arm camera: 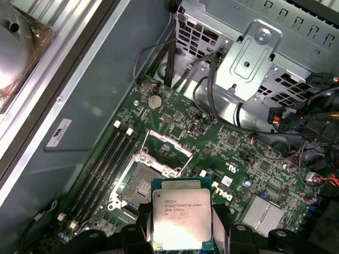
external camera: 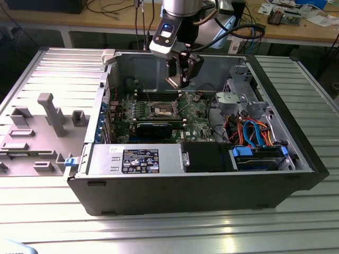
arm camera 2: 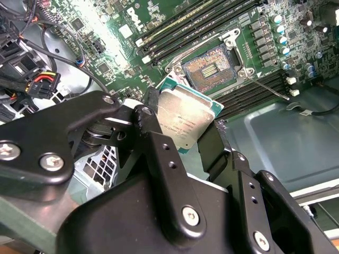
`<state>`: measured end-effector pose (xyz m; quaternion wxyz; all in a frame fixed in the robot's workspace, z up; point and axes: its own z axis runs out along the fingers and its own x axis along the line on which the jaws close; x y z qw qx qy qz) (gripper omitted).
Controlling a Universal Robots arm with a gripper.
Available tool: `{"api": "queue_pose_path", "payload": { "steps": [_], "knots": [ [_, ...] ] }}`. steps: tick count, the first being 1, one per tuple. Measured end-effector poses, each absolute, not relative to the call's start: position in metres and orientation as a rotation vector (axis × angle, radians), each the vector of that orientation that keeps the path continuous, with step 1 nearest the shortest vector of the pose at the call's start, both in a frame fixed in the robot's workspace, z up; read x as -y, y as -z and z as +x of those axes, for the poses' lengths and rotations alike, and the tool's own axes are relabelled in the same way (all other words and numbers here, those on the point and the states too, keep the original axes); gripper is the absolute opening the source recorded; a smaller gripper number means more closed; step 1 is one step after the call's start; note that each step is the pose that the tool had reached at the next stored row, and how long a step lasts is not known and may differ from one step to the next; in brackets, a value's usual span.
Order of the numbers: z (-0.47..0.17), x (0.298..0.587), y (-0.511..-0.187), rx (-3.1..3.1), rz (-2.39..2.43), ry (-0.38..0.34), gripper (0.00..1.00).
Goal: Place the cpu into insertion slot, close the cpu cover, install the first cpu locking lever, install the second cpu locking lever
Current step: 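Place the cpu into insertion slot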
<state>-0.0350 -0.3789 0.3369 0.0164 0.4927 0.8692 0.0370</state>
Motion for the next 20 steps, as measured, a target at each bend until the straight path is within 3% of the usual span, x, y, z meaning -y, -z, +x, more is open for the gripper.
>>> {"api": "queue_pose_path", "payload": {
  "steps": [20],
  "knots": [
    [-0.035, 0.3789, -0.3363, -2.687, 1.559, -0.115, 0.54]
  ]
}}
